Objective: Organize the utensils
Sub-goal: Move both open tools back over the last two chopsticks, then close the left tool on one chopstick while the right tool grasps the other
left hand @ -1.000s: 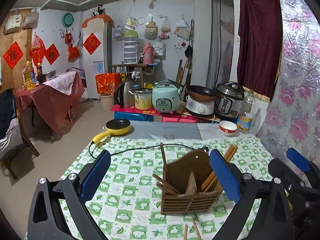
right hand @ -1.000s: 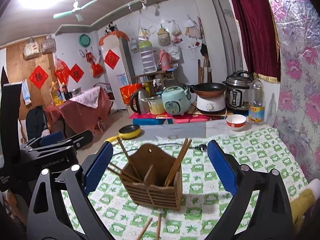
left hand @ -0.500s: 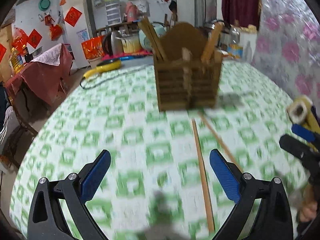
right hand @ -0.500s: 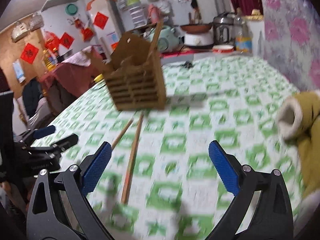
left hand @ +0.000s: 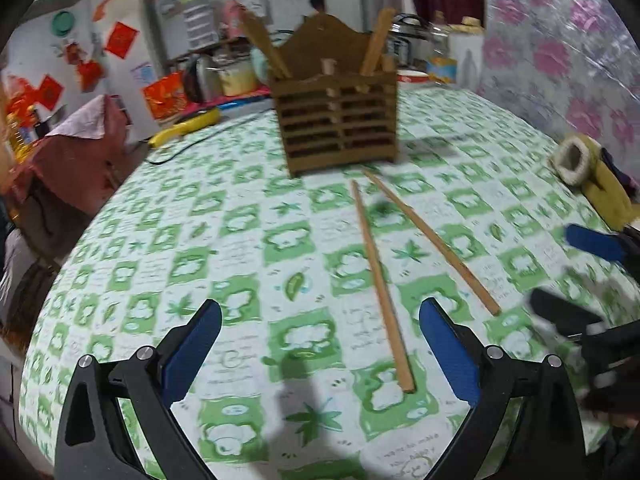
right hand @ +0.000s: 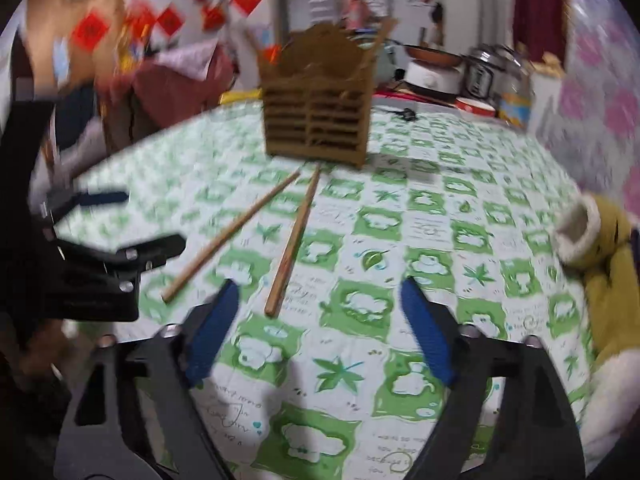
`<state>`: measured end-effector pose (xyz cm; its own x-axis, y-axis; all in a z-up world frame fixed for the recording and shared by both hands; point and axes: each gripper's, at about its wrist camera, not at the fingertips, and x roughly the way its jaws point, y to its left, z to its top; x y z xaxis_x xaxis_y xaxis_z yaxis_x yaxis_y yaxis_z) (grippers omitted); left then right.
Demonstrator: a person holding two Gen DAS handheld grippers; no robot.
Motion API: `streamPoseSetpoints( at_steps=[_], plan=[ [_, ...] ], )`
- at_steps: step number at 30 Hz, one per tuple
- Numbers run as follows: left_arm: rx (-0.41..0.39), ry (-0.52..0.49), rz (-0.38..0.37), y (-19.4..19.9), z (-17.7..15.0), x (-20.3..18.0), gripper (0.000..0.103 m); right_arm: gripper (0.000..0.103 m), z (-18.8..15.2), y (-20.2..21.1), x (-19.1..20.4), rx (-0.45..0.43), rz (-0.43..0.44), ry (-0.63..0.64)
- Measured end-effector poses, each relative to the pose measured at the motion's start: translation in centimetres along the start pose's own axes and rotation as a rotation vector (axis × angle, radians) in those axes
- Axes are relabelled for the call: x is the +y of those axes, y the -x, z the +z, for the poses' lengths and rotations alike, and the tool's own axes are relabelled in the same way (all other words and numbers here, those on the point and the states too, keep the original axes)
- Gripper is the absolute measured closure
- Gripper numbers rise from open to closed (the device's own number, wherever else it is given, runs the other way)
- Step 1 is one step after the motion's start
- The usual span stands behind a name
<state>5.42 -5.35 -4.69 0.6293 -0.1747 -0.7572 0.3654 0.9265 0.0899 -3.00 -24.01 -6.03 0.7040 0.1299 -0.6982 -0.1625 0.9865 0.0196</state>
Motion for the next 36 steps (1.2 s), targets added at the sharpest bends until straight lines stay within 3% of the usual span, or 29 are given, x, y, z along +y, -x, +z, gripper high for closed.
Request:
streamPoseSetpoints(
  at_steps=[4, 8, 14, 16, 18, 19, 22, 25, 29, 30, 32, 34, 36],
  plan=[
    [0.039, 0.005, -0.091, -0.2, -0.5, 0.5, 0.006, 0.047, -0.1, -0.8, 0.4, 0.053, 0.037, 0.036],
    [0.074, 0.041, -0.146, -0.6, -1.1, 1.4, 0.006, 0.062, 0.0, -2.1, 0.1, 0.136, 0.133, 0.022],
    [0.065, 0.066, -0.15, -0.5, -1.4, 1.7, 0.008, 0.062, -0.1, -2.1, 1.4, 0.134, 0.151, 0.075],
    [0.06, 0.046, -0.144, -0.4, -1.5, 1.3, 0.013, 0.073, 0.0, -3.1, 1.5, 0.18, 0.152, 0.072],
    [0.056, 0.022, -0.132, -0.2, -1.6, 0.9, 0.02, 0.092, 0.1, -3.3, 1.1, 0.187, 0.166, 0.053],
    [0.056, -0.002, -0.122, -0.2, -1.7, 0.4, 0.024, 0.095, 0.1, -3.3, 0.8, 0.188, 0.161, 0.034],
    [0.063, -0.062, -0.098, -0.3, -2.2, -0.8, 0.036, 0.096, 0.0, -2.8, -0.4, 0.169, 0.129, -0.028],
    [0.055, -0.112, -0.094, -0.2, -2.7, -1.8, 0.037, 0.096, -0.1, -2.2, -1.3, 0.149, 0.118, -0.07],
    [0.057, -0.149, -0.091, -0.2, -3.1, -2.7, 0.037, 0.086, -0.2, -3.1, -1.3, 0.194, 0.13, -0.076],
    [0.062, -0.152, -0.086, -0.4, -3.1, -2.9, 0.041, 0.086, -0.1, -3.1, -1.3, 0.193, 0.128, -0.075],
    [0.058, -0.15, -0.11, -0.4, -3.1, -2.9, 0.073, 0.091, -0.2, -3.2, -1.3, 0.189, 0.123, -0.075],
    [0.061, -0.139, -0.137, -0.5, -3.0, -2.8, 0.093, 0.096, -0.1, -3.2, -1.5, 0.185, 0.133, -0.089],
    [0.06, -0.123, -0.126, -0.5, -3.0, -2.6, 0.094, 0.096, -0.2, -3.0, -1.6, 0.171, 0.129, -0.097]
  ],
)
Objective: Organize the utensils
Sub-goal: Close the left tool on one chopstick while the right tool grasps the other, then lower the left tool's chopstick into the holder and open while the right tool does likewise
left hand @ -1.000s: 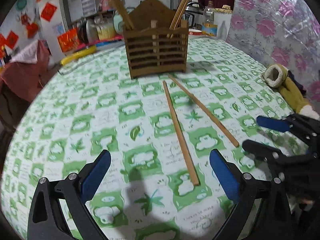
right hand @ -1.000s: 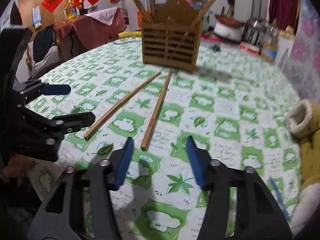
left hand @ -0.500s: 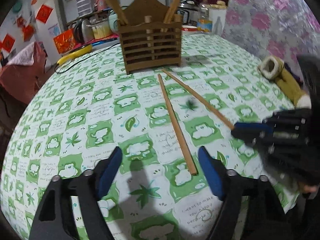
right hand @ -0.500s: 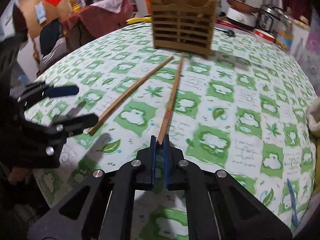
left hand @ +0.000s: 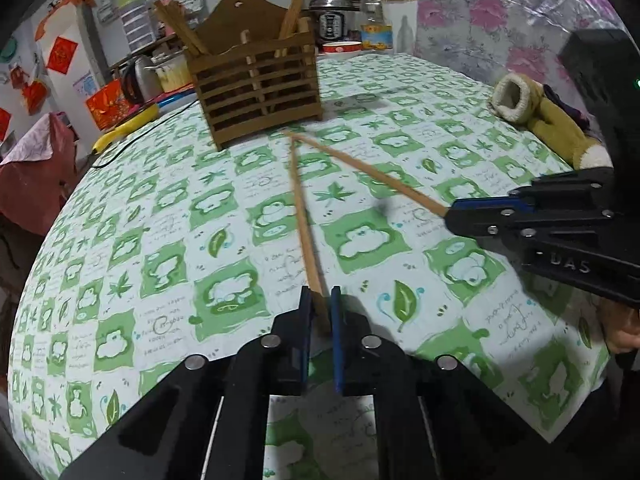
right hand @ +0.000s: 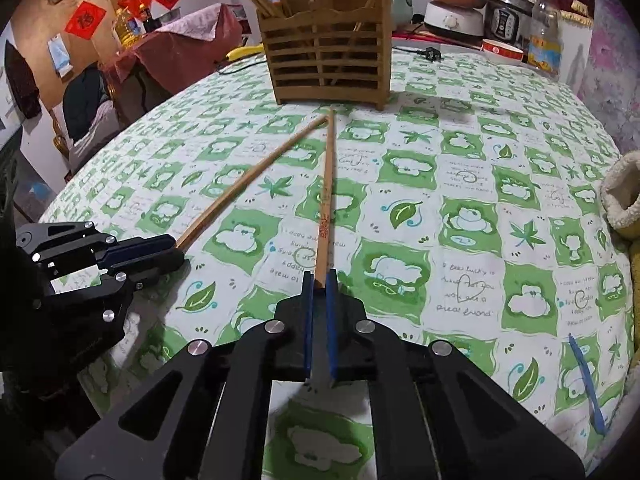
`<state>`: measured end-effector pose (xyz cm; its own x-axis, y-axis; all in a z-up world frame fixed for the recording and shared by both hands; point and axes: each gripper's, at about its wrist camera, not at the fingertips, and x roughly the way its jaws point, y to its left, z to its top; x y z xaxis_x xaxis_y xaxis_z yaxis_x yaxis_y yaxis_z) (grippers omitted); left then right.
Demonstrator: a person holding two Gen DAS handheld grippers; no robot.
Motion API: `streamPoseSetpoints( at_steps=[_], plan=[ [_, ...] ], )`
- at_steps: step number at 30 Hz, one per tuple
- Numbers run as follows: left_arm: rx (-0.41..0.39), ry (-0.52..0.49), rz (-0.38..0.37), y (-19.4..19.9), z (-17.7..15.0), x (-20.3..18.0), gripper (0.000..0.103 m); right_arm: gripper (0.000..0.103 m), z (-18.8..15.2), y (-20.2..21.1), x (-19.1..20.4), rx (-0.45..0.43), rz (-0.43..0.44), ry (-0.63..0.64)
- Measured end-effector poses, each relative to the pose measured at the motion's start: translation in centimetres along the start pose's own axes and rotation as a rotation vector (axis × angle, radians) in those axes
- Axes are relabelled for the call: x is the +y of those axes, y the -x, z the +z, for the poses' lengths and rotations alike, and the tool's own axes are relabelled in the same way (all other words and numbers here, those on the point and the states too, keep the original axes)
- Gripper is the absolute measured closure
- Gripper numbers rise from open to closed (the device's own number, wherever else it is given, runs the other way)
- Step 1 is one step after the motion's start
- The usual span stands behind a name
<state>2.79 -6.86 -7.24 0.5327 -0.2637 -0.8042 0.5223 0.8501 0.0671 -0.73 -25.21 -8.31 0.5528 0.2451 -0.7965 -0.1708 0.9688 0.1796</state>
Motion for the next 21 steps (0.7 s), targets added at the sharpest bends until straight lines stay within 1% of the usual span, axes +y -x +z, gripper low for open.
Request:
streamPoseSetpoints(
  at_steps=[4, 10, 13, 15, 17, 21],
  plan=[
    [-0.035, 0.059, -0.028, 1.3, 0.5, 1.2, 0.095, 0.096, -0.2, 1.1, 0.0, -0.067, -0.022, -0.001],
    [-0.124, 0.12, -0.009, 5.0, 2.1, 3.1, 0.097, 0.096, 0.2, 3.7, -0.7, -0.189, -0.017, -0.04],
    [-0.172, 0.133, 0.008, 6.9, 3.6, 3.7, 0.097, 0.096, 1.4, 6.2, -1.2, -0.265, -0.016, -0.066],
    [-0.193, 0.141, 0.005, 8.0, 4.7, 4.0, 0.097, 0.096, 2.7, 8.4, -1.3, -0.326, -0.019, -0.069],
    [-0.211, 0.148, 0.003, 9.0, 6.2, 4.3, 0.097, 0.096, 3.8, 9.9, -1.3, -0.367, -0.015, -0.067],
    [-0.25, 0.152, 0.014, 10.6, 9.3, 4.8, 0.097, 0.096, 7.3, 12.5, -0.7, -0.444, -0.015, -0.053]
  ],
)
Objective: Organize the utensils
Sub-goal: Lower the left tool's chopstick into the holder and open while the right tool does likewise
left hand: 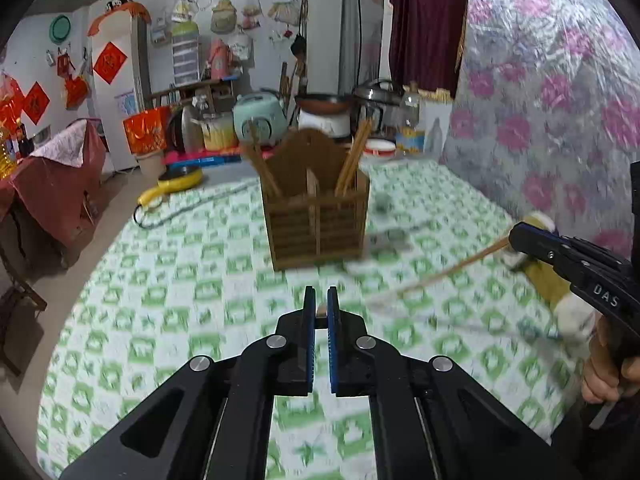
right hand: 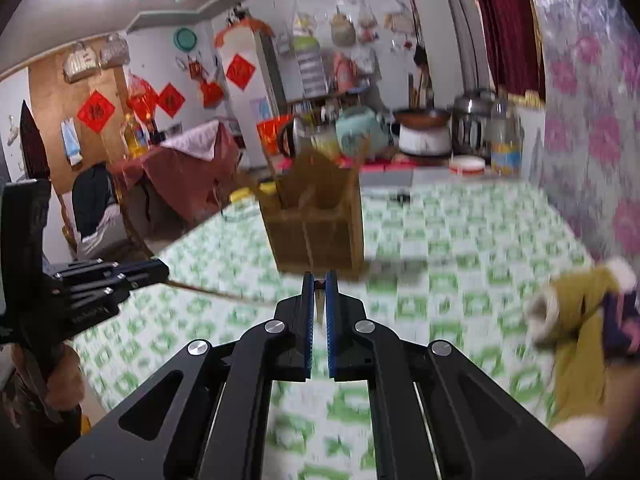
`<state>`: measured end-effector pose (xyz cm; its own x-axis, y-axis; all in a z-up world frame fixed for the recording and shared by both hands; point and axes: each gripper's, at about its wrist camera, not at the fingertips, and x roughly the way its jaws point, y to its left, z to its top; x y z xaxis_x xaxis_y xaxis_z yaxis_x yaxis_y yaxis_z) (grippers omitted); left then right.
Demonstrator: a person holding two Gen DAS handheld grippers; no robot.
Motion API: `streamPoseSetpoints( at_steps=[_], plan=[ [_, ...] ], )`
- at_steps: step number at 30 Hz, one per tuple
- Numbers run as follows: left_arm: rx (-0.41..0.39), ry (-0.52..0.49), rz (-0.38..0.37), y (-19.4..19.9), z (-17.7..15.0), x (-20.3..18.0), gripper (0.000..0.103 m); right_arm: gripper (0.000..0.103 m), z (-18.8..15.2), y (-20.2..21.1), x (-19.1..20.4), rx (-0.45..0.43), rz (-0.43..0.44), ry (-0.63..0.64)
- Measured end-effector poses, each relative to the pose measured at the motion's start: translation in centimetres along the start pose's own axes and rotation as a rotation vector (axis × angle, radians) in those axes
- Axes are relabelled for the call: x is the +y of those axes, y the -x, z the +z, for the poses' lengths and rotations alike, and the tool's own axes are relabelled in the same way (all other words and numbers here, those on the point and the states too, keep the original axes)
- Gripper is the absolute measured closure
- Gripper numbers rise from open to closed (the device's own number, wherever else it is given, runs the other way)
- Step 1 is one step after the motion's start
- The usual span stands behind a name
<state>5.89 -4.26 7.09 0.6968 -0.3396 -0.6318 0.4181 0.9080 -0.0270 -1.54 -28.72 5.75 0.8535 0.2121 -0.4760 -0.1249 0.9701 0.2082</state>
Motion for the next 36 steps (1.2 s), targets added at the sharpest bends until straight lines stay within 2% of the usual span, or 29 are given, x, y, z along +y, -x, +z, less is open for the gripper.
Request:
streamPoseSetpoints(
  at_steps=[12, 19, 22, 36],
  plan=[
    [-0.164, 0.039, -0.032, 2.7, 9.7, 1.3, 0.097, 0.096, 9.3, -1.6, 1.6, -0.136, 0.045, -0.006],
    [-0.309, 0.089, 0.036, 4.1, 14.5, 2.5, 0.097, 0.096, 14.2, -2.7, 1.7, -0.246, 0.042, -0.04],
    [-0.344, 0.13, 0.032, 3.3, 16.2, 3.0, 0.097, 0.096, 15.2, -3.9, 1.2, -0.27, 0.033, -0.068],
    [-0.354, 0.242, -0.007, -3.0, 19.7, 6.9, 0.097, 0.096, 16.4, -9.1, -2.2, -0.28, 0.009, -0.135]
  ],
)
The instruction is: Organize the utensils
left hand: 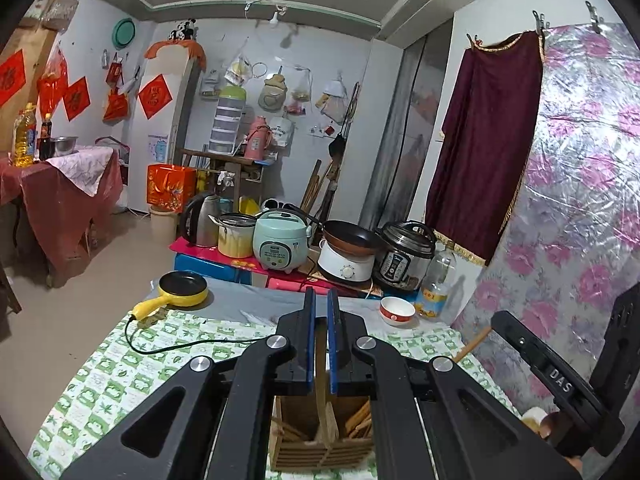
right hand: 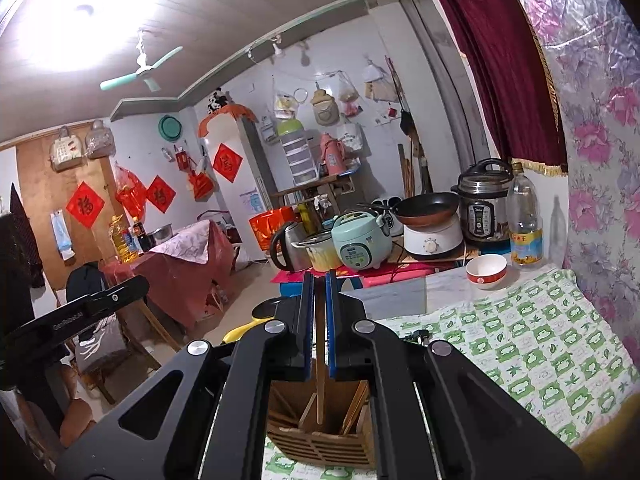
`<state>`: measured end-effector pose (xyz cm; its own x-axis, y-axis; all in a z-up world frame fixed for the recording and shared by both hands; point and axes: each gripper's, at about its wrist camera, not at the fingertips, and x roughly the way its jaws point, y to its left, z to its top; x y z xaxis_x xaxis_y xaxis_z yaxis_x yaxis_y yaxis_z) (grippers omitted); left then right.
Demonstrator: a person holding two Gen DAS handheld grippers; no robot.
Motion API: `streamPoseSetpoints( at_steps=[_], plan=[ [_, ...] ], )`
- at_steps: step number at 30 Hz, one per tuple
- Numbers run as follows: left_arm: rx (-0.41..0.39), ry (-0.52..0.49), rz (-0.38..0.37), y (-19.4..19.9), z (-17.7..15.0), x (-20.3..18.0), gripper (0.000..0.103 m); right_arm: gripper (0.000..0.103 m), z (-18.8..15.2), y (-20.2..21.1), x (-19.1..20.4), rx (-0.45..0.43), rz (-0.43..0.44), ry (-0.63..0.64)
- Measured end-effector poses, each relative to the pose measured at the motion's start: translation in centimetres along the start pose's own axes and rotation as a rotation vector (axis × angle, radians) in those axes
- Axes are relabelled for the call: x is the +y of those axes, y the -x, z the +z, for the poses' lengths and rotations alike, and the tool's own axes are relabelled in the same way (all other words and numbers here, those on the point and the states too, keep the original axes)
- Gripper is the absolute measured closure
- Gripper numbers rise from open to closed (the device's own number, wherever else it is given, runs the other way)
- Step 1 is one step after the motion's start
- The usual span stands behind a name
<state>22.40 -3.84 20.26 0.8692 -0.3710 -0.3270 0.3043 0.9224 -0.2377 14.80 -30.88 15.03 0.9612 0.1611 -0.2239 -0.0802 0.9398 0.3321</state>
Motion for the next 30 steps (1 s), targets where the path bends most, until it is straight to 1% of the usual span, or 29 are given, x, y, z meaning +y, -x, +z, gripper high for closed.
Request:
streamPoseSetpoints(
  at_steps=[1, 5, 8, 9, 10, 11, 12, 13, 14, 16, 18, 20, 22, 25, 26, 27, 28, 30],
  plan=[
    [-0.001, 0.001, 0.001, -0.4, 0.0, 0.2, 0.097, 0.096, -0.1, -0.4, 0.0, 0.004, -0.004, 0.003],
    [0.021, -0.009, 0.045, -2.7, -0.6, 0.6, 0.097, 0.096, -0.6, -2.0, 0.0, 0.032, -0.022, 0.012],
    [0.062, -0.019, 0.065, -4.5, -1.1, 0.8, 0.097, 0.096, -1.5, -3.7, 0.2, 0.078, -0.032, 0.033],
    [0.092, -0.012, 0.068, -5.5, -1.4, 1.0, 0.097, 0.096, -1.9, -4.4, 0.3, 0.105, -0.037, 0.047],
    [0.118, -0.004, 0.063, -6.2, -1.6, 1.2, 0.094, 0.095, -2.3, -5.2, 0.5, 0.14, -0.033, 0.061],
    [0.144, 0.003, 0.059, -6.6, -1.9, 1.6, 0.074, 0.092, -2.5, -5.5, 0.6, 0.157, -0.032, 0.066],
    [0.162, 0.015, 0.059, -6.9, -2.0, 1.9, 0.057, 0.089, -2.8, -5.8, 0.6, 0.163, -0.045, 0.062],
    [0.155, 0.045, 0.07, -7.0, -2.1, 2.3, 0.032, 0.085, -3.0, -5.9, 0.6, 0.168, -0.05, 0.063],
    [0.138, 0.058, 0.085, -6.7, -2.1, 2.6, 0.03, 0.081, -3.1, -5.9, 0.6, 0.169, -0.05, 0.066],
    [0.123, 0.047, 0.115, -6.4, -1.9, 2.8, 0.03, 0.079, -3.0, -5.6, 0.6, 0.16, -0.057, 0.068],
    [0.115, 0.05, 0.121, -6.1, -1.7, 3.1, 0.028, 0.077, -2.9, -5.4, 0.5, 0.155, -0.056, 0.066],
    [0.107, 0.064, 0.131, -5.8, -1.6, 3.4, 0.02, 0.076, -2.9, -5.2, 0.4, 0.152, -0.057, 0.06],
    [0.103, 0.073, 0.145, -5.6, -1.5, 3.7, 0.019, 0.076, -2.9, -5.1, 0.3, 0.156, -0.054, 0.057],
    [0.108, 0.077, 0.153, -5.5, -1.4, 3.8, 0.017, 0.071, -2.9, -5.0, 0.4, 0.157, -0.052, 0.058],
    [0.107, 0.08, 0.157, -5.5, -1.3, 3.9, 0.013, 0.067, -2.9, -5.1, 0.4, 0.156, -0.053, 0.06],
    [0.105, 0.081, 0.161, -5.4, -1.4, 3.9, 0.012, 0.063, -2.9, -5.0, 0.4, 0.153, -0.055, 0.063],
    [0.102, 0.076, 0.168, -5.3, -1.4, 3.9, 0.011, 0.061, -3.0, -4.9, 0.5, 0.148, -0.06, 0.069],
    [0.102, 0.062, 0.184, -5.5, -1.4, 3.5, 0.011, 0.052, -2.9, -4.7, 0.7, 0.141, -0.069, 0.079]
  ],
)
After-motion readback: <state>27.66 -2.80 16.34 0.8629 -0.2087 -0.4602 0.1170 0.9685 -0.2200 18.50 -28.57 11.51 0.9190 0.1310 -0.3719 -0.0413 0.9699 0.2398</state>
